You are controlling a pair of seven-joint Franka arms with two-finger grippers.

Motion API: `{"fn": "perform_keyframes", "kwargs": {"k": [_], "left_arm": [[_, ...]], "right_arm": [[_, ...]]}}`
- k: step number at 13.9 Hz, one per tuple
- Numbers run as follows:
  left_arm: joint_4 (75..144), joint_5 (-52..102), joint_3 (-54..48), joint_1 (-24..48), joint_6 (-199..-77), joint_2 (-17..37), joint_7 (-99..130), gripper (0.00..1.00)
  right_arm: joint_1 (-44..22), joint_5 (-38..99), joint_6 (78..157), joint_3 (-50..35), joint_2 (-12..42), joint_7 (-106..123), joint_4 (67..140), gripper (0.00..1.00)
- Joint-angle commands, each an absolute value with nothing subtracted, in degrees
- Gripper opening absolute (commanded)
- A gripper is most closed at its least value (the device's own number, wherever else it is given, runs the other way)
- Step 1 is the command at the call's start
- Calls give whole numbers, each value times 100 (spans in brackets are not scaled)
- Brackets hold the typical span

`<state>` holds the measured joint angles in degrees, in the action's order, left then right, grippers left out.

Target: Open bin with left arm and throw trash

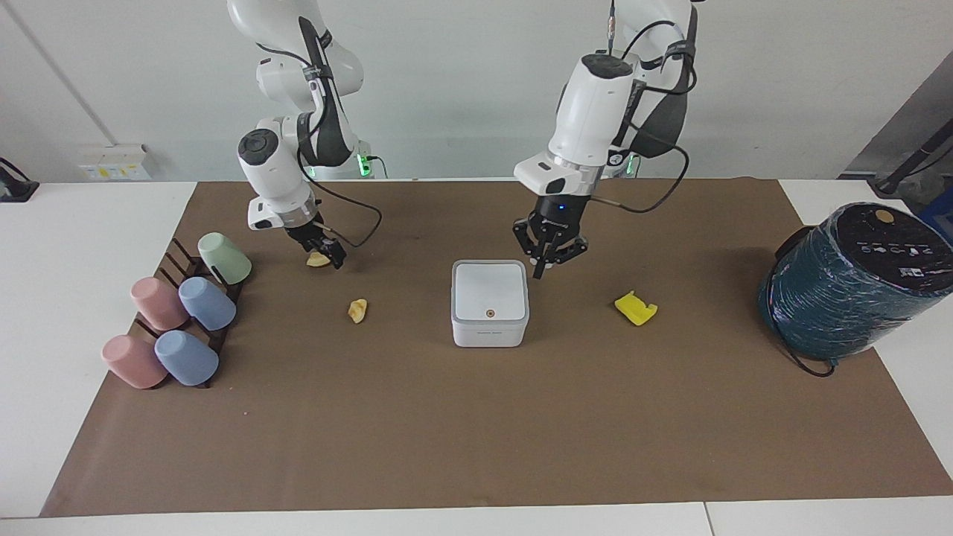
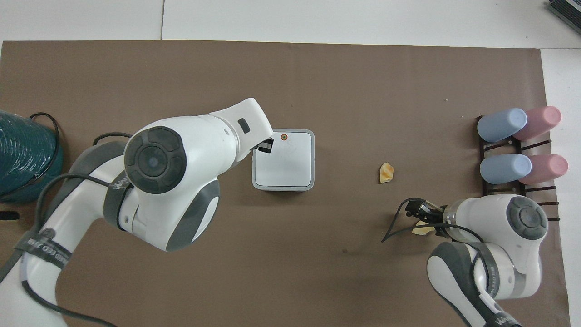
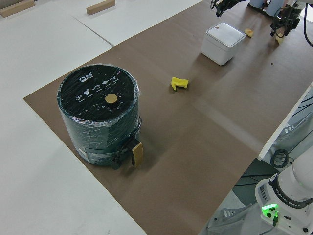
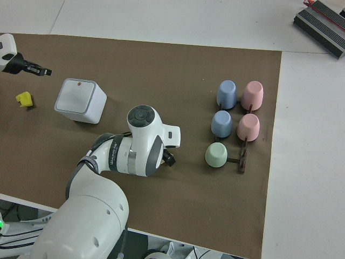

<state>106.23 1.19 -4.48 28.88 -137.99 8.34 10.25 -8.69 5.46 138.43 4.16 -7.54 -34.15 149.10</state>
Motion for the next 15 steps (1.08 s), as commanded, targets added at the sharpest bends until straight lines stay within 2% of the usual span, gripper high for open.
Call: {"fn": "perform_keyframes", "kwargs": {"k": [1, 2, 3, 4, 9, 10, 12, 15], "left_arm": [[10573, 88, -352, 3041, -14061, 975, 1090, 0], [10573, 88, -352, 3050, -14210, 1063, 1090, 0], [10556, 88, -352, 3050, -14342, 1142, 1099, 0], [10495, 88, -343, 3059, -14413, 1256, 1125, 0], [10441, 88, -343, 3120, -14642, 1547, 1134, 0], [10441, 88, -343, 3181, -14643, 1582, 1134, 0], [10468, 88, -334, 3339, -14660, 1687, 1195, 0], [10529, 79, -334, 3392, -14687, 1827, 1239, 0]], "right_arm": [[-782, 633, 13975, 387, -782, -2937, 15056, 100], [-782, 633, 13931, 387, -782, -2744, 15047, 62], [-782, 633, 13922, 387, -765, -2716, 15038, 12], [-774, 633, 13922, 387, -756, -2725, 15021, 0], [-686, 624, 13782, 387, -791, -2760, 14846, 0], [-712, 624, 13398, 387, -852, -2803, 14575, 0], [-686, 615, 12170, 396, -844, -2830, 13584, 0], [-650, 571, 10963, 404, -572, -2786, 12212, 0]]}}
